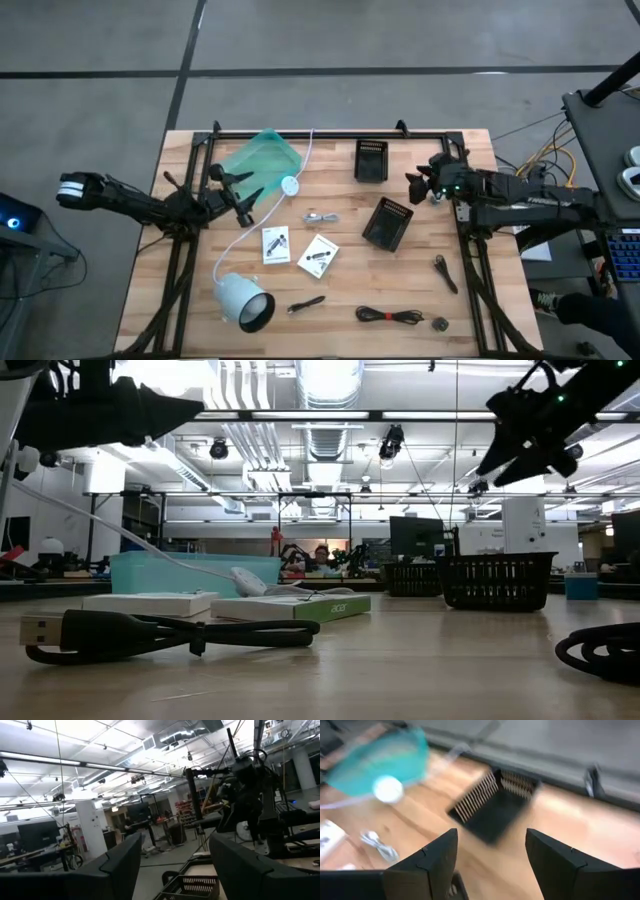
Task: Pick and place items into bin
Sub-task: Put the blue charger adapter into the top black bin
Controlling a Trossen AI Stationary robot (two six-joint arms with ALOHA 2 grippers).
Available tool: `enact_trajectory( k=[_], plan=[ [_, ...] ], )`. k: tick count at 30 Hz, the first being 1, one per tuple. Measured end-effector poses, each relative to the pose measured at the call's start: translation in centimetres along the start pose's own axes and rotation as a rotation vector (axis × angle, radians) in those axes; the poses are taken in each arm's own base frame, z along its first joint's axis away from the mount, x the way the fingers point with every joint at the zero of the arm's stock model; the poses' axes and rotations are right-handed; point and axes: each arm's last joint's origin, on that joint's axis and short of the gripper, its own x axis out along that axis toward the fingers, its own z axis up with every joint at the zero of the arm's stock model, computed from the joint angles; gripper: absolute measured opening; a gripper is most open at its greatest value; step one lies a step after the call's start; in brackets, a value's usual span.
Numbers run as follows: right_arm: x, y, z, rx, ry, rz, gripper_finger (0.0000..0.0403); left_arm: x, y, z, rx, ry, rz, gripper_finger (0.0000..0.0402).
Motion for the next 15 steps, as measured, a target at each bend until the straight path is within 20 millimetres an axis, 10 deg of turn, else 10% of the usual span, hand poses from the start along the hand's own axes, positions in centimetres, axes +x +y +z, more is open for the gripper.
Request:
enact_trajectory(
  k=[15],
  plan=[
    [-0.1, -0.5, -1.3, 0.078, 0.457, -0.244, 0.0219, 0.4, -0.5, -0.4, 0.067, -0.021, 0.005, 0.0217]
  ],
)
